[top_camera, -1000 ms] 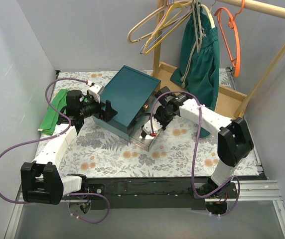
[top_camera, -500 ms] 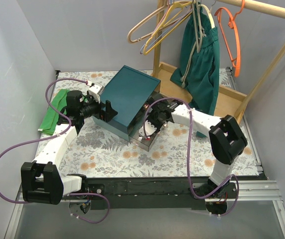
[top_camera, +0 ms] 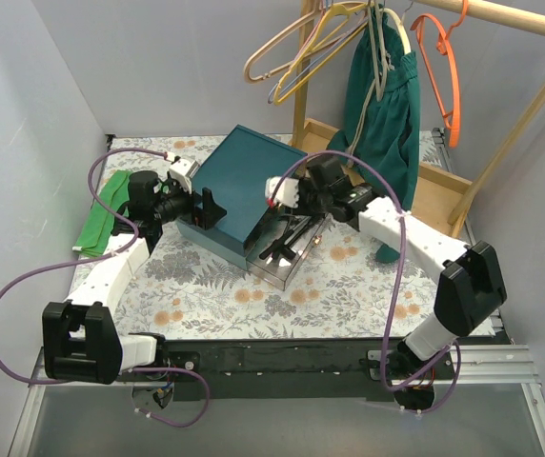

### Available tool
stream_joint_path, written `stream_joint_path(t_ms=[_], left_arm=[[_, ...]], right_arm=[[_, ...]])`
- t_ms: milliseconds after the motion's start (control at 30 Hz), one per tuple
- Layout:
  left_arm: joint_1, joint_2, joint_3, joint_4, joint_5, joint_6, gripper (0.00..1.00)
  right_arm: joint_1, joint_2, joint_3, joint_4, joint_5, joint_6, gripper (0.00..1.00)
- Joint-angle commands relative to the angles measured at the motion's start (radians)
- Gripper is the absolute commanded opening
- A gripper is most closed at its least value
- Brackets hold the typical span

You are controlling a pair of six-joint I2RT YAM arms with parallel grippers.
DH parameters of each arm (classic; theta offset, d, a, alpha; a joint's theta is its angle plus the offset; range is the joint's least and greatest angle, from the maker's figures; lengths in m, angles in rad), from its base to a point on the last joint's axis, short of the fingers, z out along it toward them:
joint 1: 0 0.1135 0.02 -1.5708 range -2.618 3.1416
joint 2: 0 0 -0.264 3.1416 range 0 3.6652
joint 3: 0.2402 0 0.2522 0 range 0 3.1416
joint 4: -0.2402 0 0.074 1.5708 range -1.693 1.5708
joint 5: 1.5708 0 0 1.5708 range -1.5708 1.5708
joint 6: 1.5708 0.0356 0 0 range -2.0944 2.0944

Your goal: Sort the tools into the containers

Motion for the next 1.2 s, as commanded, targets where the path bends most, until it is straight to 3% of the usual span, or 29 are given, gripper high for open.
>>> stream_joint_path(t_ms=[0, 67, 100, 433, 700, 1167], left_arm=[[0.002, 0.023, 0.039, 0.015, 0.011, -0.024, 0.89], [0.002, 0.029, 0.043, 0.015, 0.008, -0.024, 0.89], [0.002, 0.034, 0.05, 0.012, 0.008, -0.022, 0.89], [0.002, 0.066, 0.056, -0.01, -0.009, -0.008, 0.89], [0.0, 0.089, 0.065, -0.051, -0.021, 0.03, 0.89], [-0.008, 0.123, 0.085, -0.094, -0.018, 0.052, 0.88]], right_arm=[[-0.135, -0.053, -0.071, 0.055, -0.136, 0.538, 0.37], [-0.199, -0.052, -0.126, 0.059, -0.129, 0.695, 0.19], [-0.218, -0.049, -0.143, 0.065, -0.141, 0.721, 0.02], [-0.281, 0.031, -0.213, 0.133, -0.173, 0.731, 0.01], [-0.289, 0.179, -0.118, 0.184, -0.289, 0.85, 0.01], [-0.31, 0.393, -0.003, 0.424, -0.696, 1.399, 0.01]])
